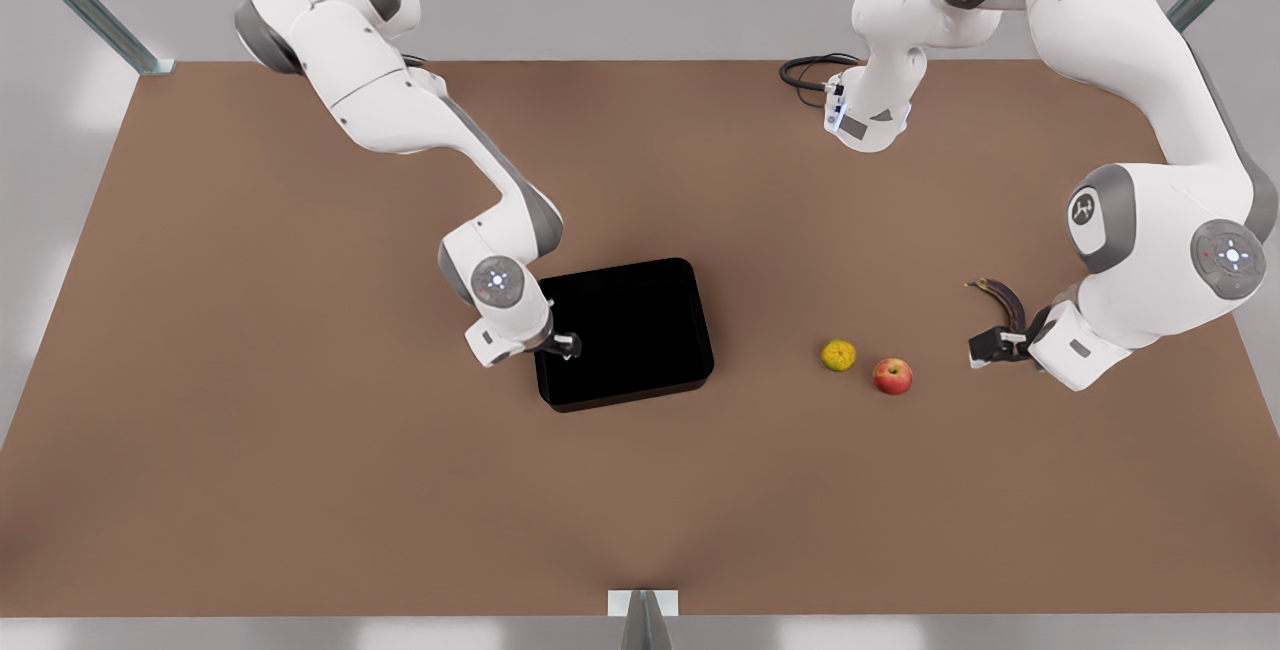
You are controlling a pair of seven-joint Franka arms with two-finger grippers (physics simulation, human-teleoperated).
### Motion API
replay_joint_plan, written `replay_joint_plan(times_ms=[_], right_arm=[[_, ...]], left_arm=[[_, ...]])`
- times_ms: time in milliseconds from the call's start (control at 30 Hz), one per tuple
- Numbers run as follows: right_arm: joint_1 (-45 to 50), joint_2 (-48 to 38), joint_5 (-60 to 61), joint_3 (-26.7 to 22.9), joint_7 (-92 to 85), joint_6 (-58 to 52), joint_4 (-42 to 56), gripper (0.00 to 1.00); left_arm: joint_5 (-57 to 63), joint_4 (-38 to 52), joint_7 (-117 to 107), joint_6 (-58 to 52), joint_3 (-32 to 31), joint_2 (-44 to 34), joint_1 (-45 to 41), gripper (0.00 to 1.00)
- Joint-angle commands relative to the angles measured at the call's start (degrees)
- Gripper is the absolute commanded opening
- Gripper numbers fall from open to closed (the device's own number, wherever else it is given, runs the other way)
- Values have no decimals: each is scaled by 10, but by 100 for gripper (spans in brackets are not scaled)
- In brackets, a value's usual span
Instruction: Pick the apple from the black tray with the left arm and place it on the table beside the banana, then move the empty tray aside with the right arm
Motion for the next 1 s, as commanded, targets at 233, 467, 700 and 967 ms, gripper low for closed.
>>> replay_joint_plan(times_ms=[233,467,700,967], right_arm=[[2,30,-52,1,56,27,-1,100],[0,21,-52,22,50,19,-30,100],[-12,4,-53,17,30,19,-67,100],[-9,30,-72,18,42,38,-67,100]], left_arm=[[0,-2,76,-13,0,-1,15,100],[1,-3,77,-13,0,-1,24,100],[2,-10,68,-18,1,17,42,100],[1,-9,52,-120,11,-23,46,100]])
